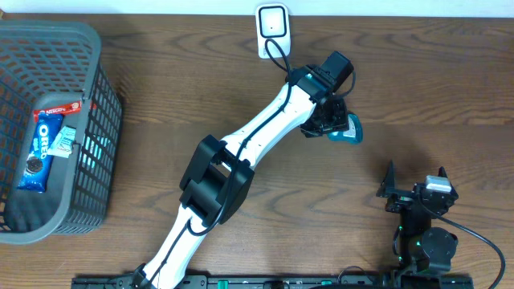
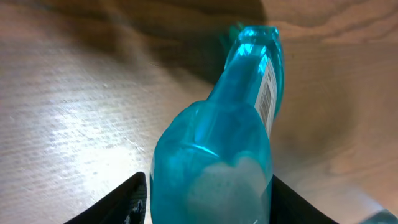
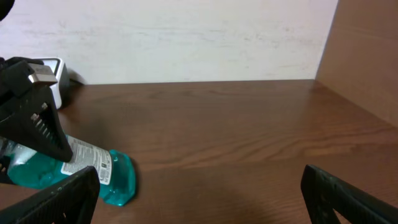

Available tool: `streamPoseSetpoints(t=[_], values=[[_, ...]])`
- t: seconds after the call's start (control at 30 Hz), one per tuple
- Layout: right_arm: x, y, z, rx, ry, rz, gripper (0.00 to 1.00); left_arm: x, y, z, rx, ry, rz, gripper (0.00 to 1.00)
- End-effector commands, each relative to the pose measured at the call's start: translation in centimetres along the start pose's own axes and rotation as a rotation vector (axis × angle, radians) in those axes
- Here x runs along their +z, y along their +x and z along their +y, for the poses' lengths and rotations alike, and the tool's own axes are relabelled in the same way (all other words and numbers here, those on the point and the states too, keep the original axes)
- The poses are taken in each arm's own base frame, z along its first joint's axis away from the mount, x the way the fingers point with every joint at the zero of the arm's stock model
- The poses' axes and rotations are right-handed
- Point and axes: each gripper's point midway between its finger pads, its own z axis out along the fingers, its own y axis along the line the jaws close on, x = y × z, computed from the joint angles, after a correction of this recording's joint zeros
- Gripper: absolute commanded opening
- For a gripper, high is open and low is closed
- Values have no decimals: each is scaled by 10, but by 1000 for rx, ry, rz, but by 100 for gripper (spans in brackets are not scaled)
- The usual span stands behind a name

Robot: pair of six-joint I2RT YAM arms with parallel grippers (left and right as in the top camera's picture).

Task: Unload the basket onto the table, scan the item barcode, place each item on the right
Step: 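Carry the bottle to the table near the scanner and release, then return the left gripper into the basket and grasp the green wipes pack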

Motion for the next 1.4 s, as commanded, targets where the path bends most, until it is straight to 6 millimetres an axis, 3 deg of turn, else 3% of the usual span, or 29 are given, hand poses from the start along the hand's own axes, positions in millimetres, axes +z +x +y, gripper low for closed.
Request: streamPoseSetpoints(t=[0.0, 0.2, 0.47, 0.57, 0.63, 0.7, 0.8, 0.9, 1.0, 1.1, 1.2, 1.27, 1.37], values=[[0, 0, 2, -12, -10, -1, 99, 20, -14, 52, -1, -217, -83, 57], [0, 0, 2, -12, -10, -1, 99, 22, -22, 81, -2, -343, -150, 68], [0, 0, 2, -12, -10, -1, 99, 18, -28, 89, 37, -387, -171, 78], [0, 0, 2, -12, -9, -1, 99, 9, -27, 92, 76, -405, -150, 88], [0, 0, 2, -12, -9, -1, 99, -9, -28, 93, 106, -425, -152, 91], [0, 0, 2, -12, -9, -1, 99, -42, -33, 96, 99, -468, -194, 93], [0, 0, 2, -12, -9, -1, 99, -113, -39, 91, 112, -468, -275, 95], [0, 0, 2, -12, -9, -1, 99, -211, -44, 85, 88, -401, -421, 99], [0, 0, 2, -12, -10, -1, 99, -317, -45, 104, 17, -330, -620, 98], [0, 0, 2, -12, -10, -1, 99, -408, -35, 154, -134, -310, -799, 98], [0, 0, 2, -12, -10, -1, 99, -481, -8, 232, -371, -357, -935, 98], [0, 0, 2, -12, -9, -1, 99, -513, 17, 290, -579, -412, -987, 98], [0, 0, 2, -12, -10, -1, 99, -523, 48, 355, -799, -477, -943, 98]])
